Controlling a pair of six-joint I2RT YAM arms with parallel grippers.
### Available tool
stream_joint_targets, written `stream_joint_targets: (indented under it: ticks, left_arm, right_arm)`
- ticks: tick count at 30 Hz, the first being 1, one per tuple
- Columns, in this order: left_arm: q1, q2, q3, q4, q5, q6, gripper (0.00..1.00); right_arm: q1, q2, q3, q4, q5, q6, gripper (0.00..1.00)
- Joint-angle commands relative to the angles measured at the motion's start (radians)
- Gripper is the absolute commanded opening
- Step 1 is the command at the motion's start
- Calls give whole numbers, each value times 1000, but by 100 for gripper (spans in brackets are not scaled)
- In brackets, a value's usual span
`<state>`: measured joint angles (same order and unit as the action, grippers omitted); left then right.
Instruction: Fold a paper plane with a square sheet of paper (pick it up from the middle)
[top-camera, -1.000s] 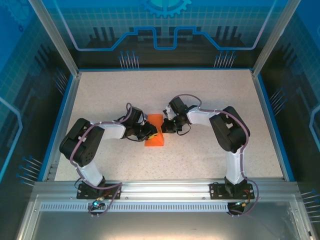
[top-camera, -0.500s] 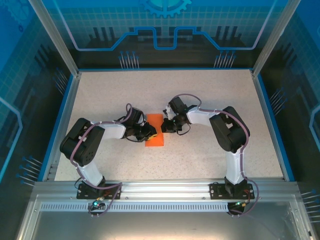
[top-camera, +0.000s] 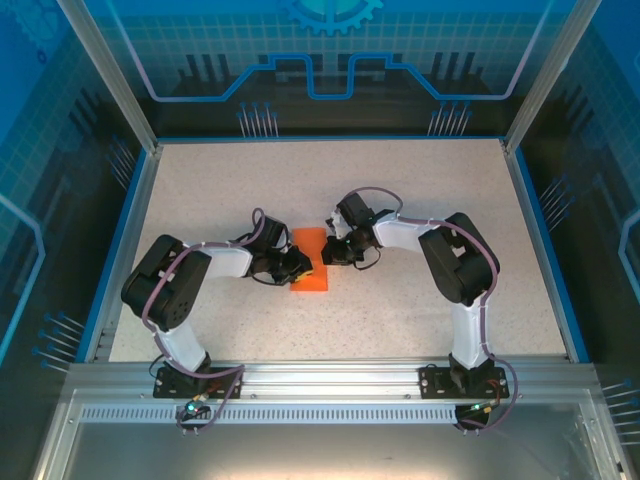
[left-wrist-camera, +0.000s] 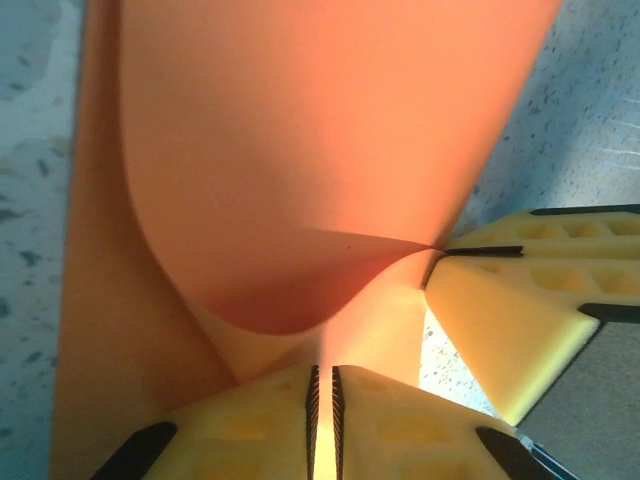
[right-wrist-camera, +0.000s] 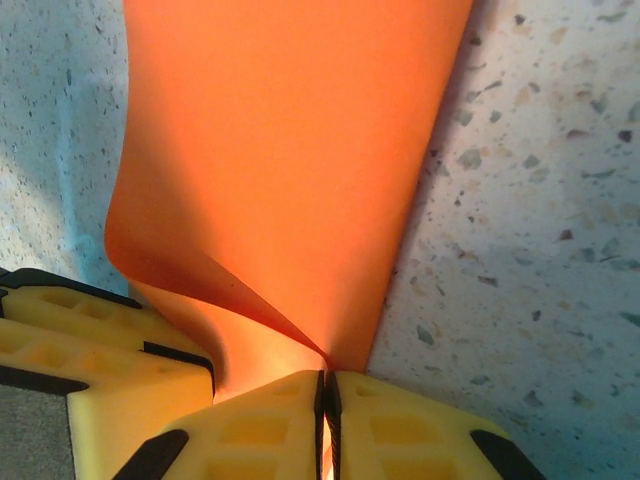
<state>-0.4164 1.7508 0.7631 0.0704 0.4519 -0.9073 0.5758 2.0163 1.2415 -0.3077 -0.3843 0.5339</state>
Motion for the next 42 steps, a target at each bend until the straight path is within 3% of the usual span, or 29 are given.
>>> stream_joint_targets:
  ticks: [1, 8, 16, 22, 31, 42]
  left_arm:
    - [-7, 22, 16, -70, -35, 17, 16]
    - [-8, 24, 8, -104, -66, 16, 16]
    - [-13, 26, 8, -108, -97, -2, 15]
    - [-18, 32, 10, -100, -106, -17, 13]
    - [-21, 37, 8, -90, -114, -31, 12]
    - [-19, 12, -8, -94, -119, -28, 12]
  right_arm:
    - [10, -15, 38, -29, 18, 5, 16]
    - [13, -97, 19, -21, 44, 20, 21]
    - [93, -162, -57, -60, 78, 22, 17]
    - [137, -159, -90, -51, 53, 53, 11]
    - [177, -119, -102, -58, 50, 62, 10]
    - [161, -105, -154, -34, 35, 93, 10]
